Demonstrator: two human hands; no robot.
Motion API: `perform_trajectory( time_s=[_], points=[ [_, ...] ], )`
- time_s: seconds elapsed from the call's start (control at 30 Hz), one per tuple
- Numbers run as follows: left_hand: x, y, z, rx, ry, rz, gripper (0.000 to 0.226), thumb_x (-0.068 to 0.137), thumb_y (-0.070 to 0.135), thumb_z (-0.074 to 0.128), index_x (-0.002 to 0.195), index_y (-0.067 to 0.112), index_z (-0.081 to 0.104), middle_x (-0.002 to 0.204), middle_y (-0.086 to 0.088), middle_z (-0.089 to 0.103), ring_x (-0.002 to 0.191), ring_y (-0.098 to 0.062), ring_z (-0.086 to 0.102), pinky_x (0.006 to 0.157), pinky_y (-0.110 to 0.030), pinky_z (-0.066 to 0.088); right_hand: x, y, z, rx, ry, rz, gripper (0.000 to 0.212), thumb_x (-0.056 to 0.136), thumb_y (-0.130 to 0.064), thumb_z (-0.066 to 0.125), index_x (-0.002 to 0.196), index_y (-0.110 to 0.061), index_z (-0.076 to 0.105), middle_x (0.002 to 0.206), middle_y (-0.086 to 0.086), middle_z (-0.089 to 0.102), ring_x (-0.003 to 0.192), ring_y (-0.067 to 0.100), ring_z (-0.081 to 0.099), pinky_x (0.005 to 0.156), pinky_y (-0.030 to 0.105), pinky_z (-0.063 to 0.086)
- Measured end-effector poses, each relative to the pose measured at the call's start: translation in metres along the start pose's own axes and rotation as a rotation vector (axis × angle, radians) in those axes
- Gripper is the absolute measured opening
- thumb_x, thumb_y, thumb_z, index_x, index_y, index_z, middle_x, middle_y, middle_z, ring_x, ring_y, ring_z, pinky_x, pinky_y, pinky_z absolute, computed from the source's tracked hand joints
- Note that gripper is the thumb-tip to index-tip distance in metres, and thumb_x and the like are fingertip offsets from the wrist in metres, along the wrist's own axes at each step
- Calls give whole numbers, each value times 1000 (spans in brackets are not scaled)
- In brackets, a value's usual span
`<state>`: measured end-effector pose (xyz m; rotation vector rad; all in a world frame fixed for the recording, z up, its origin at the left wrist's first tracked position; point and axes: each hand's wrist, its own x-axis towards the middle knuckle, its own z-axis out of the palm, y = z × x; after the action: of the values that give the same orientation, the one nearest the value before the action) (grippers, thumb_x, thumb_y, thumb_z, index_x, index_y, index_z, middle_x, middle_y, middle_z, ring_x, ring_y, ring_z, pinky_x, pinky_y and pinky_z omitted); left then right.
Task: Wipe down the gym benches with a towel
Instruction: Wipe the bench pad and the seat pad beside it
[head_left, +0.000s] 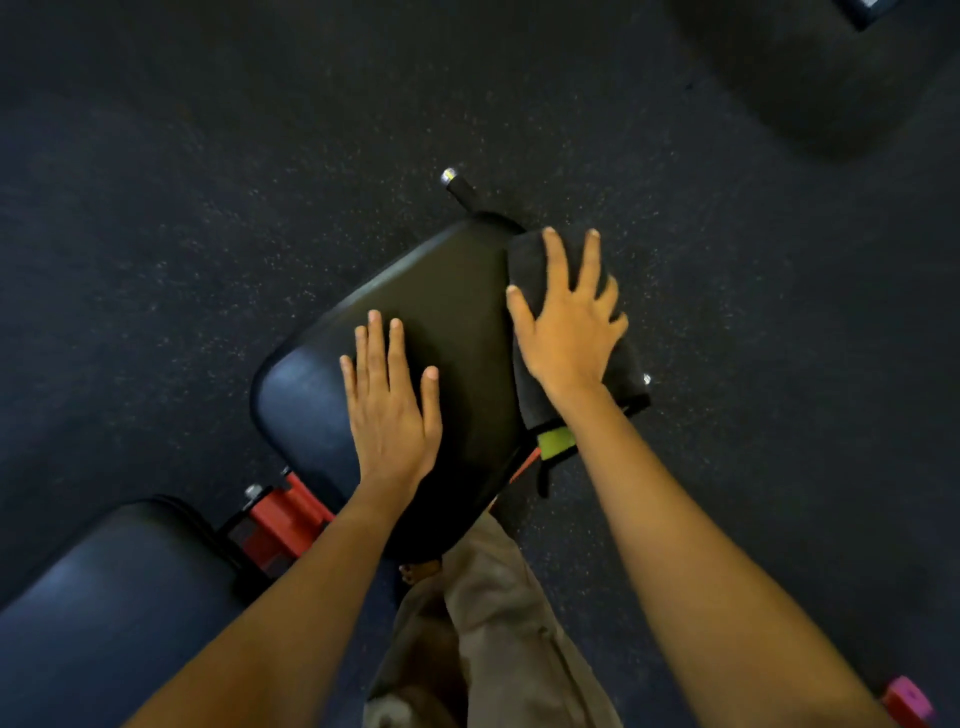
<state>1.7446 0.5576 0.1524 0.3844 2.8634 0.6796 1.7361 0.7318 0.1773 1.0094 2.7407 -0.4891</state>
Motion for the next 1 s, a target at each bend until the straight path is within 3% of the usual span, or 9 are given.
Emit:
perform_trajectory(
  time_s=[0.13, 0.27, 0.33, 0.43, 0.5, 0.63, 0.8, 0.9, 1.0],
  points=[
    [5, -9, 3, 50, -23, -24, 60, 98, 39, 28, 146, 3, 27, 155, -16, 20, 144, -27, 13, 116, -41, 6, 6, -1, 0, -161, -12, -395, 66, 92, -60, 40, 151, -38, 20, 162, 7, 9, 137, 42, 29, 100, 63, 32],
    [5, -11, 5, 76, -19, -21, 58, 99, 38, 28, 146, 4, 27, 154, -16, 22, 143, -27, 14, 115, -38, 4, -30, 53, 4, -192, -11, -844, 62, 89, -51, 49, 147, -36, 33, 158, 6, 25, 134, 39, 37, 102, 59, 33],
    [5, -11, 6, 75, -13, -13, 58, 99, 38, 29, 146, 4, 27, 154, -16, 22, 143, -26, 13, 116, -38, 5, -30, 64, 1, -188, -3, -785, 60, 89, -50, 48, 145, -36, 33, 156, 7, 29, 131, 38, 40, 99, 58, 36],
    [5, -12, 6, 84, -6, -17, 58, 99, 38, 29, 146, 4, 27, 154, -16, 23, 143, -26, 14, 116, -38, 4, 1, 26, -1, -136, 25, -416, 61, 89, -52, 42, 146, -35, 31, 158, 8, 25, 129, 42, 37, 96, 61, 36],
    [6, -13, 7, 91, -5, -15, 57, 99, 38, 29, 146, 4, 28, 154, -16, 23, 143, -26, 14, 116, -37, 4, 32, -18, -3, -133, -7, -281, 62, 93, -53, 41, 150, -35, 24, 160, 8, 15, 132, 41, 32, 100, 59, 31],
    [6, -14, 6, 76, -14, -7, 58, 99, 38, 29, 146, 5, 28, 154, -16, 23, 143, -24, 13, 116, -34, 1, 43, -53, 1, -255, -67, -574, 64, 92, -54, 42, 150, -34, 24, 161, 8, 13, 135, 42, 29, 103, 60, 30],
    [5, -18, 5, 29, -7, 5, 56, 99, 35, 30, 145, 3, 28, 153, -17, 24, 142, -24, 13, 117, -33, 1, -38, 26, 8, -266, -14, -820, 65, 86, -52, 48, 147, -34, 35, 157, 9, 27, 124, 38, 42, 95, 55, 36],
    [1, -22, 3, 12, 6, 20, 55, 99, 35, 31, 143, 3, 32, 151, -18, 27, 141, -26, 16, 116, -35, 6, -29, 37, 3, -248, 33, -700, 62, 84, -53, 47, 142, -34, 37, 153, 10, 33, 117, 40, 44, 89, 55, 40],
    [-7, -30, 0, 16, 12, 22, 55, 99, 37, 28, 143, 4, 32, 152, -16, 26, 142, -25, 14, 116, -34, 4, 4, -19, 6, -249, 81, -438, 61, 86, -54, 43, 142, -30, 39, 152, 13, 34, 117, 44, 44, 88, 57, 39]
  ],
)
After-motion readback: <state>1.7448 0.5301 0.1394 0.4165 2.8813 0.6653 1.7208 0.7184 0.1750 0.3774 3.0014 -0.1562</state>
